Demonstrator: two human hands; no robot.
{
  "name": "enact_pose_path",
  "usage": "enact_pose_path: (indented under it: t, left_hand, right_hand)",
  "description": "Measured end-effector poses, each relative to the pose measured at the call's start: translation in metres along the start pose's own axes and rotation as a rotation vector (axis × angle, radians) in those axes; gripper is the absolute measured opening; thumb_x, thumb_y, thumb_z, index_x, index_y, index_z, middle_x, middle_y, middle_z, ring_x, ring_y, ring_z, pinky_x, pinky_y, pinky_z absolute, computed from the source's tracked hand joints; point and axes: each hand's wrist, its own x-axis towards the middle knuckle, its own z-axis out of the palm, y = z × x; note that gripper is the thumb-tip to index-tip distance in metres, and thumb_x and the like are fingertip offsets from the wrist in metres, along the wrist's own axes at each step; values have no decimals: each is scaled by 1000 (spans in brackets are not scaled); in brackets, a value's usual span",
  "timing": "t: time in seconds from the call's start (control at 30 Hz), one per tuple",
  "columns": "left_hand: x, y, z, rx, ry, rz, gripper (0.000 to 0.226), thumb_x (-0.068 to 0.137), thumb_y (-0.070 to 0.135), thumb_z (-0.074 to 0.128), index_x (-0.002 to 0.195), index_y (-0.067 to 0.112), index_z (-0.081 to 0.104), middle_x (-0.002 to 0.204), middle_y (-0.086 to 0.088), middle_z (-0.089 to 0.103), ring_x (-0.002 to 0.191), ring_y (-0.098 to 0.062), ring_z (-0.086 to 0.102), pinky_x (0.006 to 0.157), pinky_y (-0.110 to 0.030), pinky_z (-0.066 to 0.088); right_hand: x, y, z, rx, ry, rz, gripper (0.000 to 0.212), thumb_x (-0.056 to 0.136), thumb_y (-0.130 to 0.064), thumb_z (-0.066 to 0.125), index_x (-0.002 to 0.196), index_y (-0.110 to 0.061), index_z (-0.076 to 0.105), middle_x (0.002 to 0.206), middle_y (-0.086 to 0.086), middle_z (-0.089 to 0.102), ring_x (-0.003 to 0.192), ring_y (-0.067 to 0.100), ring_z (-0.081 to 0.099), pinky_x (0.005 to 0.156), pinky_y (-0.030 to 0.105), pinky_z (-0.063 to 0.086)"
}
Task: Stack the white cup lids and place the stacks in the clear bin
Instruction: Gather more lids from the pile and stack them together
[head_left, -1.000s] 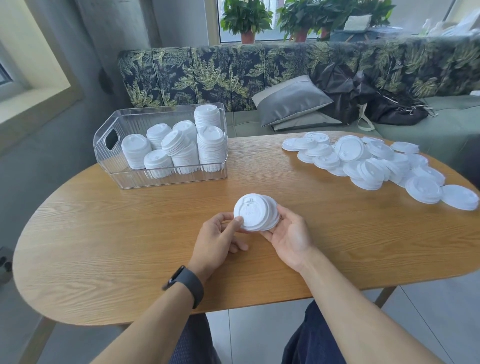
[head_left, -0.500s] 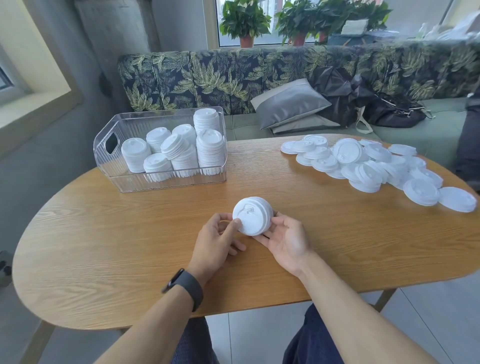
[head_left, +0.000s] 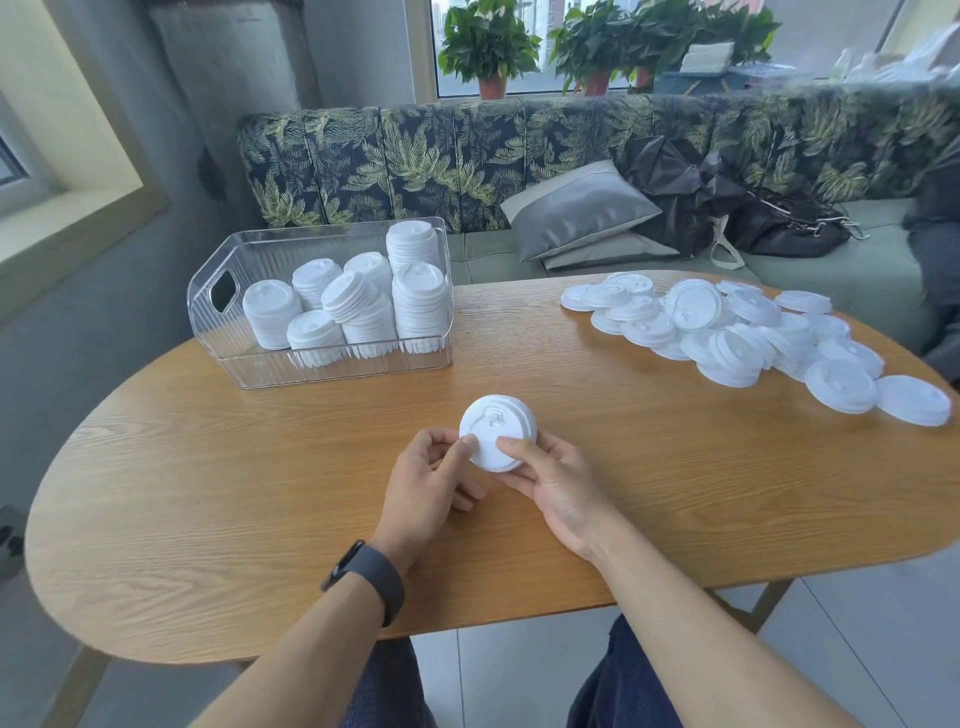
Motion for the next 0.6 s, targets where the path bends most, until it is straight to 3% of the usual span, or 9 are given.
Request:
enact_pose_path:
  t: [0.23, 0.4, 0.5, 0.6]
  left_hand:
    - [-1, 4, -2, -89, -1, 9, 36, 102, 39, 60, 107, 5, 72, 85, -17, 76, 72, -19, 70, 68, -32, 59]
    - [1, 2, -2, -90, 11, 7, 38, 102, 36, 62, 107, -1, 69, 80, -10, 74, 73, -17, 69, 67, -29, 58]
    - [1, 1, -2, -76, 20, 20, 37, 101, 39, 63, 108, 4, 72, 86, -4, 77, 79, -18, 71, 70, -31, 59]
    - [0, 1, -3, -38, 6, 50, 31, 102, 41, 61, 109, 15, 75, 98, 0, 79, 93, -17, 73, 84, -34, 58]
  right_hand:
    - [-3, -4, 2, 23, -36, 17, 27, 98, -13, 64, 123, -5, 71, 119, 18, 75, 117, 32, 70, 104, 41, 55]
    - [1, -3, 6, 50, 52, -21, 50, 90, -41, 68, 129, -11, 65, 119, 17, 75, 110, 34, 73, 84, 42, 62]
    - [3, 0, 5, 29, 65, -19, 40, 95, -37, 67, 125, -10, 67, 114, 15, 76, 103, 30, 74, 79, 39, 62]
    - [2, 3, 5, -64, 62, -28, 31, 98, -30, 66, 119, -7, 72, 102, 10, 78, 92, 18, 74, 73, 30, 59]
